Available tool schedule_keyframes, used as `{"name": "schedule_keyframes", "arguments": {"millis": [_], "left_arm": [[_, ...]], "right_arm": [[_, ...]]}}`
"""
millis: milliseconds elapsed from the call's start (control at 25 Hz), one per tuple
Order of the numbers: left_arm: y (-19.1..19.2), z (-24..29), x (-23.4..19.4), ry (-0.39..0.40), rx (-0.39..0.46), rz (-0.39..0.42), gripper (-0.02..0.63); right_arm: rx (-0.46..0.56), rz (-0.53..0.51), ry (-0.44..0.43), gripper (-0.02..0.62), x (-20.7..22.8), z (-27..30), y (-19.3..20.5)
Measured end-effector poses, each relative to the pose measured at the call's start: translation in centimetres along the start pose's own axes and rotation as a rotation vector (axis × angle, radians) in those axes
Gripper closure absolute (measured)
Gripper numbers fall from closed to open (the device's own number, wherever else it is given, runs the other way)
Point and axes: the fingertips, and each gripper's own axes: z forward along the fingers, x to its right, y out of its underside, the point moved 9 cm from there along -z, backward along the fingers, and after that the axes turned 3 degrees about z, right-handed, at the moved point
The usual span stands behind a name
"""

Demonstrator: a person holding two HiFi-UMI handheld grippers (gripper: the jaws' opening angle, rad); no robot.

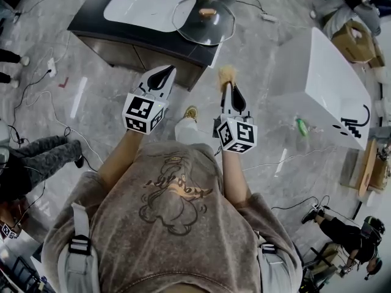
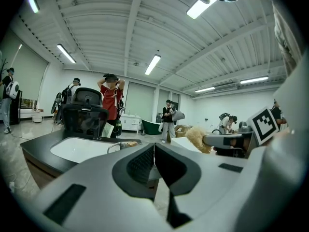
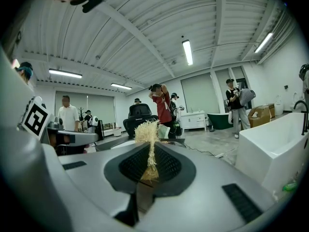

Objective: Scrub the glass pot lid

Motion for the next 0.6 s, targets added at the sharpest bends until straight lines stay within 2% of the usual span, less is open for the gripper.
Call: {"name": "schedule_keyframes", "arguments": {"millis": [600], "left_arm": [[-2.3, 9.6, -2.8, -0.106, -0.009, -0.056, 0.586]], "right_arm": [[-0.049, -0.025, -0.085, 0.558, 6.7, 8.6, -3.4]]}}
